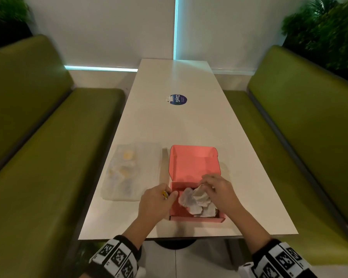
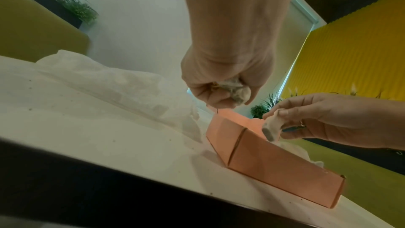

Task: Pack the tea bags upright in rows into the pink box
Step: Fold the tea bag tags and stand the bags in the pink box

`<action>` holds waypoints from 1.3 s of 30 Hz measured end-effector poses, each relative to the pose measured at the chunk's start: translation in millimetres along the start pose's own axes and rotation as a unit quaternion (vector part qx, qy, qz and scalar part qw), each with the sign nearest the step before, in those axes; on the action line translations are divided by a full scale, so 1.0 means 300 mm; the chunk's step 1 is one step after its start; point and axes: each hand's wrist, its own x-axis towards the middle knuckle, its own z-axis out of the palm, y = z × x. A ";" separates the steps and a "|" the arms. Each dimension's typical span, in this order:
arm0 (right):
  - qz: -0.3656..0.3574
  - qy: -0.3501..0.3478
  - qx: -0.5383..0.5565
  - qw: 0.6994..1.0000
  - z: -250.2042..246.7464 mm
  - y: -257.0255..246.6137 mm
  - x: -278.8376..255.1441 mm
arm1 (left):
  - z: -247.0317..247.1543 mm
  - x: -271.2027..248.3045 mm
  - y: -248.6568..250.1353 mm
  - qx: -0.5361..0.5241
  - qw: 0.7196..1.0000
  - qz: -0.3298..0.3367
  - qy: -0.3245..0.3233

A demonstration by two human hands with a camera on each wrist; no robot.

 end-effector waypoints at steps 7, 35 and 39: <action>0.047 -0.115 0.061 0.990 -0.055 -0.067 0.023 | 0.011 -0.001 0.029 -0.090 0.986 0.127 -0.064; 0.016 -0.121 -0.061 0.991 0.133 -0.123 0.157 | 0.030 -0.010 -0.041 -0.074 0.994 -0.033 -0.067; 0.014 -0.092 -0.106 0.990 0.151 -0.128 0.157 | 0.030 -0.010 -0.044 -0.077 0.994 -0.036 -0.069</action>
